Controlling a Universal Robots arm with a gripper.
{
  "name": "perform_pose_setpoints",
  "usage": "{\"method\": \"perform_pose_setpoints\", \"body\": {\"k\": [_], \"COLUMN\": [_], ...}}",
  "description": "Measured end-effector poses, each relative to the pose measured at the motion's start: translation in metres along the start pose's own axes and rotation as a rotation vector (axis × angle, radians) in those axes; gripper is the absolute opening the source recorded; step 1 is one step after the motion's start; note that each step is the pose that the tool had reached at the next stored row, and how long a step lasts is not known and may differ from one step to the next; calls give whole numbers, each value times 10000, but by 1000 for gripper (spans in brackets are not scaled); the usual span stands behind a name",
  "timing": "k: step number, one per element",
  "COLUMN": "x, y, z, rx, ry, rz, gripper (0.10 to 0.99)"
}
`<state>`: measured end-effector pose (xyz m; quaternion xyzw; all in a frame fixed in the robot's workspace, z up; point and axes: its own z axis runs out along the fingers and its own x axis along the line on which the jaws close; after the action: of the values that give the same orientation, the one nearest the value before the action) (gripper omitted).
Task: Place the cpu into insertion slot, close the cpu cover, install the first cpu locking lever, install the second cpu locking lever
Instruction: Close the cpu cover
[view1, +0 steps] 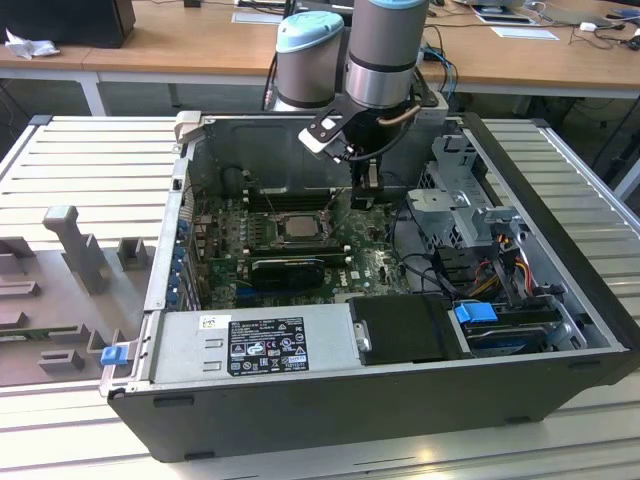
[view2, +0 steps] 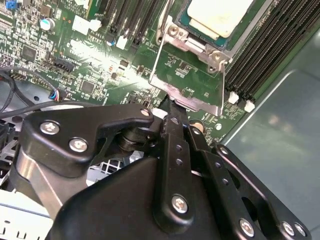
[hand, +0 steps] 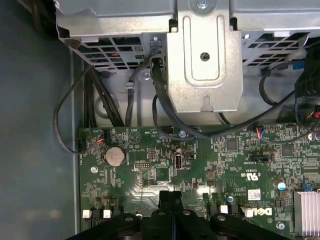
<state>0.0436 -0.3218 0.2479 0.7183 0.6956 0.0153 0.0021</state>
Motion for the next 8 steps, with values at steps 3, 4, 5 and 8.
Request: {"method": "perform_pose_setpoints", "body": {"k": [3,4,5,8], "x": [-1,-1,-1,-2], "y": [-28,-33,-37,-50], "z": [-1,-1,-1,-1], "rx": [0,-1,-1,-1], "ry": [0,0,1,1], "rz": [-2,-1,-1,-1], "gripper": [106,106,106,106]}}
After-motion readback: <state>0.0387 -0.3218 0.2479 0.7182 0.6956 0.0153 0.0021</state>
